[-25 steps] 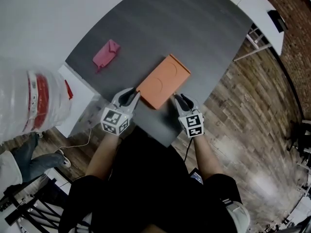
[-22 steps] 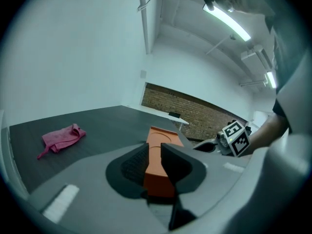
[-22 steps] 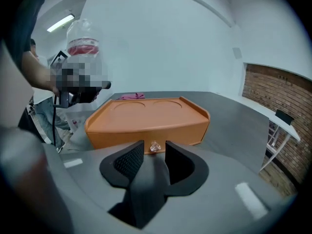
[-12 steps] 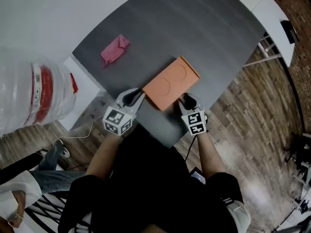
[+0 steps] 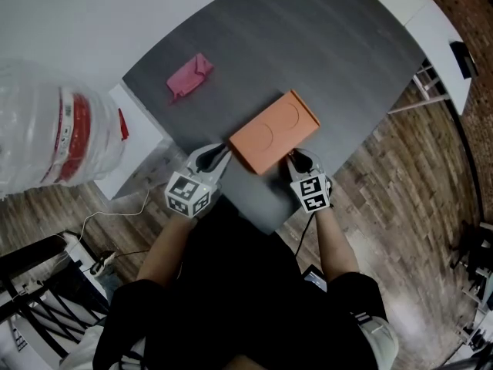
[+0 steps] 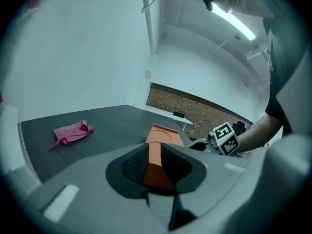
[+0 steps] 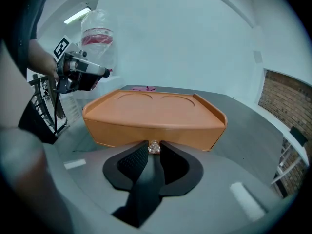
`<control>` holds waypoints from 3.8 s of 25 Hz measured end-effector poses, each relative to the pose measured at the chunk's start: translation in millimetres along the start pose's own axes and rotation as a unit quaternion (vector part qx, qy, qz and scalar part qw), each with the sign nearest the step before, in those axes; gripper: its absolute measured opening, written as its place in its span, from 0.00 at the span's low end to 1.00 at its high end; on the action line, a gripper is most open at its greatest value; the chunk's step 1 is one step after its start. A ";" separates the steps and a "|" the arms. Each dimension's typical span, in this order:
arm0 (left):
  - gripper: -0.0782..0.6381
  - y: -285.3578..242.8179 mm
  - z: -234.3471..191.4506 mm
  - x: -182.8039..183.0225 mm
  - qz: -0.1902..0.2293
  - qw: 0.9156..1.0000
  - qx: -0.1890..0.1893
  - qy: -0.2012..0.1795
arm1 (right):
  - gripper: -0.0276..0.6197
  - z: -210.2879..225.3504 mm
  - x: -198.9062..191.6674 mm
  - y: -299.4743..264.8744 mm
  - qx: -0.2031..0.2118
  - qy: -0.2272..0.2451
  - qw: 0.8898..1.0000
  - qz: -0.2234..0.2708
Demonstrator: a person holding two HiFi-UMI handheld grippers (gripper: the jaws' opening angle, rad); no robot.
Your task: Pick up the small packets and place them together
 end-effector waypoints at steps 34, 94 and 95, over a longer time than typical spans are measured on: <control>0.21 -23.2 39.4 -7.5 -0.002 0.999 -0.039 0.008 | 0.16 -3.3 -53.2 50.1 -0.034 -0.026 0.998 -0.039; 0.21 -49.3 29.0 22.7 0.043 0.993 -0.095 0.046 | 0.48 50.8 -8.4 14.3 -0.017 -0.023 0.982 -0.186; 0.21 -48.8 28.3 22.3 0.042 0.993 -0.095 0.047 | 0.48 50.9 -9.2 12.3 -0.016 -0.021 0.981 -0.192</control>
Point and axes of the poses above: the fingertips, and each gripper's own axes: y backward along the fingers, z to its right, x out of its top, the point moved 4 cm from there along y, backward along the fingers, and after that the axes turned 1 degree about z, right-handed, at the moved point
